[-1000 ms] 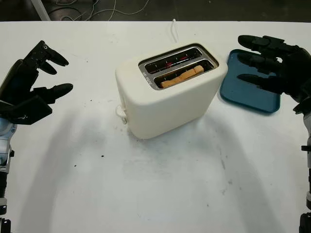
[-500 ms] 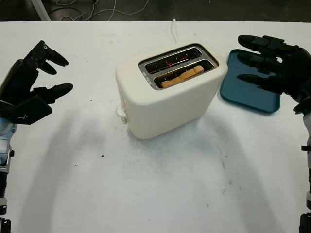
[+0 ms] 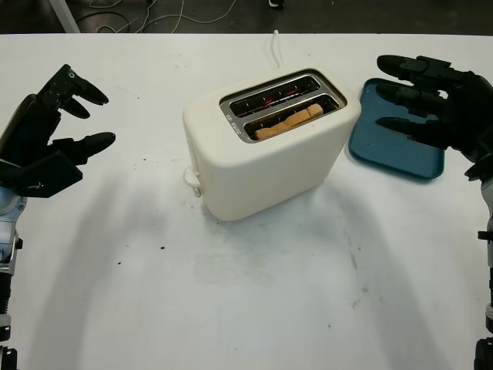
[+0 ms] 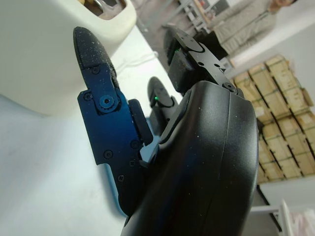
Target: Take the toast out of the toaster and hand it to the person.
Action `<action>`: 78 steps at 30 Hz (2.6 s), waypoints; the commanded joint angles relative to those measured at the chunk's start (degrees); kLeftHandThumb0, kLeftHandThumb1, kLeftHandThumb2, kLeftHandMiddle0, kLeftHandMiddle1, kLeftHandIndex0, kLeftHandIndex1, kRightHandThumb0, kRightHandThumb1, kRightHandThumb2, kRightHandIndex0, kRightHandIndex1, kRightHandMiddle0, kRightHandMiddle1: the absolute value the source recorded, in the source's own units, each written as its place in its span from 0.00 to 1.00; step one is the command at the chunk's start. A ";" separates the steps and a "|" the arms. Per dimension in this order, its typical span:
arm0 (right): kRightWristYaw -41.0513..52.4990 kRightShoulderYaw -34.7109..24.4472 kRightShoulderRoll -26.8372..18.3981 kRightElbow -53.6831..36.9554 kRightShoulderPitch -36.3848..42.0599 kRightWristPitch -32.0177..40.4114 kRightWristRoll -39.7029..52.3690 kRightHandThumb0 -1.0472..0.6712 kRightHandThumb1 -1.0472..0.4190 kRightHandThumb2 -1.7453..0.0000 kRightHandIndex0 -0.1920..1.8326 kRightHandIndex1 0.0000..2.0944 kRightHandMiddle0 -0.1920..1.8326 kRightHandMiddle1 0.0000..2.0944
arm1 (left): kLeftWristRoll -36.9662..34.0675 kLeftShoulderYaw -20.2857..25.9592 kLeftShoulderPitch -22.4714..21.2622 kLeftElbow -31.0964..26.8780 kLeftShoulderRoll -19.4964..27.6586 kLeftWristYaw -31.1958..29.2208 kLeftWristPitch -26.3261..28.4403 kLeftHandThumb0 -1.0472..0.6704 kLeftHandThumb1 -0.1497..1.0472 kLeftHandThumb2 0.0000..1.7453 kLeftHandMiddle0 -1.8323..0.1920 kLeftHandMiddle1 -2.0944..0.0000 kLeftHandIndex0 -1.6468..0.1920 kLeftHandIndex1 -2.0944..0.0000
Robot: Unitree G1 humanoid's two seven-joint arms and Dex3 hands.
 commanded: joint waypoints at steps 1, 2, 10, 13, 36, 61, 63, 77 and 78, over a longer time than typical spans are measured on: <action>-0.04 -0.68 0.00 -0.40 0.24 0.08 1.09 0.24 0.18 1.00 0.37 0.00 0.36 0.00 | -0.43 0.13 0.11 -0.31 -0.09 -0.24 -0.24 0.00 0.89 0.25 0.91 0.18 0.90 0.26; -0.18 -0.60 -0.11 -0.55 0.29 0.28 0.86 0.24 0.18 1.00 0.37 0.00 0.36 0.00 | -0.26 0.09 0.11 -0.30 -0.05 -0.16 -0.36 0.00 0.89 0.25 0.91 0.19 0.90 0.26; -0.11 -0.55 -0.27 -0.38 0.26 0.27 0.67 0.24 0.18 1.00 0.37 0.00 0.36 0.00 | -0.30 0.13 0.16 -0.42 -0.08 -0.15 -0.20 0.00 0.89 0.25 0.91 0.19 0.90 0.26; -0.16 -0.50 -0.25 -0.46 0.28 0.33 0.63 0.24 0.17 1.00 0.36 0.00 0.36 0.00 | -0.43 0.18 0.23 -0.60 -0.09 -0.29 0.32 0.00 0.89 0.25 0.91 0.19 0.90 0.26; -0.27 -0.49 -0.10 -0.58 0.31 0.10 0.62 0.24 0.18 1.00 0.36 0.00 0.35 0.00 | -0.30 0.15 0.17 -0.27 -0.08 -0.11 -0.46 0.00 0.89 0.25 0.91 0.19 0.90 0.27; -0.03 -0.39 -0.26 -0.58 0.21 0.21 0.63 0.24 0.17 1.00 0.37 0.00 0.36 0.00 | -0.40 0.24 0.37 -0.74 -0.06 -0.23 0.25 0.00 0.89 0.25 0.91 0.18 0.90 0.27; -0.13 -0.42 -0.15 -0.67 0.20 0.31 0.71 0.24 0.17 1.00 0.37 0.00 0.36 0.00 | -0.38 0.25 0.38 -0.77 -0.11 -0.15 0.20 0.00 0.89 0.25 0.91 0.19 0.90 0.26; 0.10 -0.36 -0.27 -0.27 0.13 0.06 0.69 0.24 0.17 1.00 0.37 0.00 0.35 0.00 | -0.33 0.24 0.48 -0.95 -0.10 -0.16 0.36 0.00 0.89 0.25 0.91 0.18 0.90 0.26; 0.07 -0.33 -0.32 -0.32 0.16 0.02 0.59 0.24 0.17 1.00 0.36 0.00 0.35 0.00 | -0.46 0.26 0.44 -0.78 -0.13 -0.21 0.23 0.00 0.89 0.25 0.91 0.18 0.90 0.26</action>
